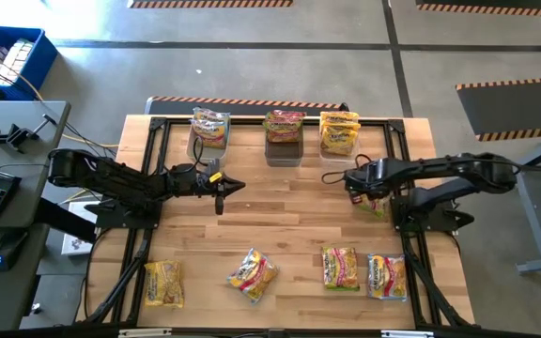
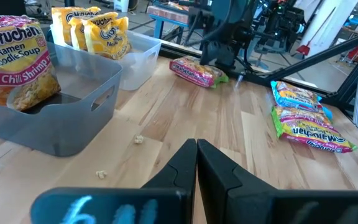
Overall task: Sort Maruchan noodles
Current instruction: Put the green noodle pack into the black bin
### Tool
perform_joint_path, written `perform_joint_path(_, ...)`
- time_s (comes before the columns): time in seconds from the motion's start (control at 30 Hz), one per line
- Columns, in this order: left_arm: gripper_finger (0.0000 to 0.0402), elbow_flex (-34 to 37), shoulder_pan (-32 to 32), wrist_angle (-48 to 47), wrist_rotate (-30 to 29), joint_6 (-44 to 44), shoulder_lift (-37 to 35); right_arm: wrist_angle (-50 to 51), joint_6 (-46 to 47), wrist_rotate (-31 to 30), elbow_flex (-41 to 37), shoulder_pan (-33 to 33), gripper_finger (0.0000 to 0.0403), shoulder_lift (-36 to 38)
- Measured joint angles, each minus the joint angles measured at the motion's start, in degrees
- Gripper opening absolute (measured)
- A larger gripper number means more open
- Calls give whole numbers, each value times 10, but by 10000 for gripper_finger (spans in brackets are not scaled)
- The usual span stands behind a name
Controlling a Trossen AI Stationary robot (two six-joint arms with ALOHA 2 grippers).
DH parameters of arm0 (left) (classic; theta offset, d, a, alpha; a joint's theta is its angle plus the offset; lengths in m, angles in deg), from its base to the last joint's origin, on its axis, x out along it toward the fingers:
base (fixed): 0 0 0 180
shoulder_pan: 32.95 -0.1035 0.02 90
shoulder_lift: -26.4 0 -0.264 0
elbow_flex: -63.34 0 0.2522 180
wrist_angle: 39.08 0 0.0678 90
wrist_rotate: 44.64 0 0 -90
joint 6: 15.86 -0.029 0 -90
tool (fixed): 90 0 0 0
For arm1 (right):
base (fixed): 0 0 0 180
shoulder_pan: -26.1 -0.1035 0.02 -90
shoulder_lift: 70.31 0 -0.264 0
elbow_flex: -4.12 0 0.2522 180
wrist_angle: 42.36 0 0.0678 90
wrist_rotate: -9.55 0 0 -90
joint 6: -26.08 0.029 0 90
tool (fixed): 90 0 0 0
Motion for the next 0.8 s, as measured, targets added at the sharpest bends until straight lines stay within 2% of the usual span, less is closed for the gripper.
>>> perform_joint_path(0.27,5,0,0,0,0,0,0,-77,-96,-16,28,-11,0,-54)
perform_joint_path(0.47,5,0,0,0,0,0,0,-202,-274,19,65,-57,0,-60)
perform_joint_path(0.57,5,0,0,1,0,0,0,-268,-334,36,76,-80,0,-60)
perform_joint_path(0.67,5,0,0,1,0,10,0,-265,-325,10,92,-92,0,-60)
perform_joint_path(0.8,5,0,0,1,0,24,0,-217,-232,-39,104,-83,0,-60)
